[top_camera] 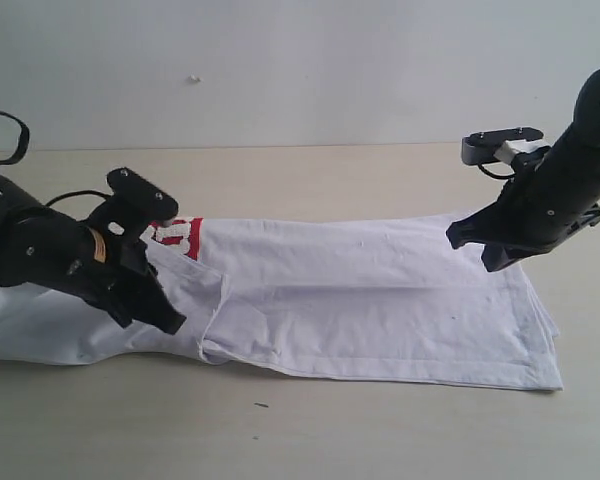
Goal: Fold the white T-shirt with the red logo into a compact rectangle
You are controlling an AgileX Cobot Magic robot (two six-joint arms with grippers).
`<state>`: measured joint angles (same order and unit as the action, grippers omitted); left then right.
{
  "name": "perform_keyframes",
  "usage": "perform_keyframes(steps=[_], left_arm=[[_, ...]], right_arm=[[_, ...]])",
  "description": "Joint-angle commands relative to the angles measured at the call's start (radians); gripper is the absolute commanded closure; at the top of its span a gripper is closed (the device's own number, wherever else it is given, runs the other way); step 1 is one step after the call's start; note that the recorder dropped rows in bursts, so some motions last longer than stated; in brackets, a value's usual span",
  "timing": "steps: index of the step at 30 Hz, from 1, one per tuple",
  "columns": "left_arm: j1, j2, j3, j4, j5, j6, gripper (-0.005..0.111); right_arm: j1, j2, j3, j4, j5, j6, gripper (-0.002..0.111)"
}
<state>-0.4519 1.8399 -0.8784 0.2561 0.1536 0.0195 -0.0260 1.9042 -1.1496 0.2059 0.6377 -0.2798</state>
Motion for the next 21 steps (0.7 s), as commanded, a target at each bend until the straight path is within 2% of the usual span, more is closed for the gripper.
perform_keyframes(steps=[1, 7, 13, 16, 19, 21], left_arm=[[-0.005, -0.067, 0.002, -0.038, -0.028, -0.006, 0.107], [0.002, -0.159, 0.006, -0.04, -0.031, -0.032, 0.107], [0.002, -0.229, 0.006, -0.04, -0.024, -0.082, 0.107], [0.002, -0.266, 0.006, -0.04, -0.005, -0.085, 0.107], [0.004, -0.311, 0.036, -0.035, 0.019, -0.087, 0.107], [0.029, -0.342, 0.071, -0.033, 0.024, -0.114, 0.107]], right_arm=[[-0.005, -0.007, -0.025, 0.0, 0.032, -0.006, 0.108], [-0.003, -0.055, -0.025, 0.016, 0.03, -0.015, 0.108], [0.002, -0.173, -0.025, 0.166, 0.061, -0.144, 0.108], [0.002, -0.188, -0.025, 0.186, 0.073, -0.146, 0.108], [0.002, -0.188, -0.025, 0.186, 0.097, -0.146, 0.108], [0.002, -0.188, -0.025, 0.186, 0.114, -0.146, 0.108]])
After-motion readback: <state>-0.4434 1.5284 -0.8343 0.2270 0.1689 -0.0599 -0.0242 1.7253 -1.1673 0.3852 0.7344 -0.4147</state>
